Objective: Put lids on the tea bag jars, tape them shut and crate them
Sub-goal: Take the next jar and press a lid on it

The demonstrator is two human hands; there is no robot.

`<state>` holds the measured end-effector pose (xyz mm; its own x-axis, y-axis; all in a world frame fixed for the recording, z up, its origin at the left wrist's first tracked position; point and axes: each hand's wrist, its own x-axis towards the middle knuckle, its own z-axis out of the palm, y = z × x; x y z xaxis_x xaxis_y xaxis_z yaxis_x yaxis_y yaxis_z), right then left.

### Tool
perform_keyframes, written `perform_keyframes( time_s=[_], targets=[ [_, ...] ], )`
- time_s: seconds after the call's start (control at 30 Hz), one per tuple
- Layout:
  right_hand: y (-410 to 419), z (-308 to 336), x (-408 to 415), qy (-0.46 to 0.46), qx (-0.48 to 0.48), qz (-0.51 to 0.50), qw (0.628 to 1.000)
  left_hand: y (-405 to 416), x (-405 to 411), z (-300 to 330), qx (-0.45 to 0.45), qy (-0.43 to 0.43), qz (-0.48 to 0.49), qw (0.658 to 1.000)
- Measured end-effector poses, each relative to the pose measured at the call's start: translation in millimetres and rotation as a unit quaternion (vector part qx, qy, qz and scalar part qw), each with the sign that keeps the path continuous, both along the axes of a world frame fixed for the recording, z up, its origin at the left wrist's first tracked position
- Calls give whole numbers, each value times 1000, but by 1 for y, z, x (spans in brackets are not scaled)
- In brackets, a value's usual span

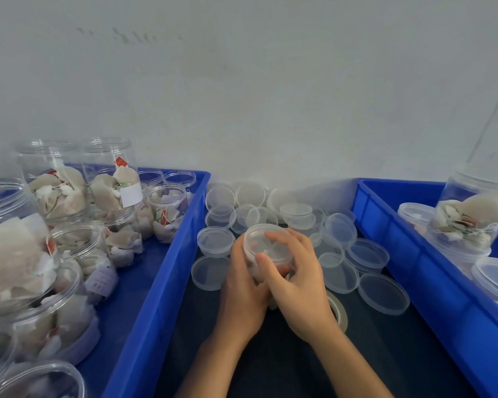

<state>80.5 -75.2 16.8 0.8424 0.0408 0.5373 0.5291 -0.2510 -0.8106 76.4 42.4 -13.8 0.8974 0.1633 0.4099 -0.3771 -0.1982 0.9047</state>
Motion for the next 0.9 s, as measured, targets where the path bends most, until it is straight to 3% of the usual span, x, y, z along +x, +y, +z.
perform_keyframes(
  time_s=[0.17, 0.33, 0.47, 0.63, 0.9],
  targets=[
    [-2, 1, 1, 19, 12, -21, 1000, -5, -3, 1, 3, -11, -1, 1000],
    [-10, 6, -1, -50, -35, -58, 996, -6, -2, 1, -11, -8, -10, 1000],
    [-25, 10, -2, -44, -78, -1, 996, -3, -1, 2, -39, -1, -38, 998],
    [-44, 18, 0, -19, -136, 60, 989, 3, -3, 10, -12, -10, -69, 997],
    [-38, 22, -5, 25, -61, 93, 993, 5, -10, 16, 41, -28, -44, 998]
  ],
)
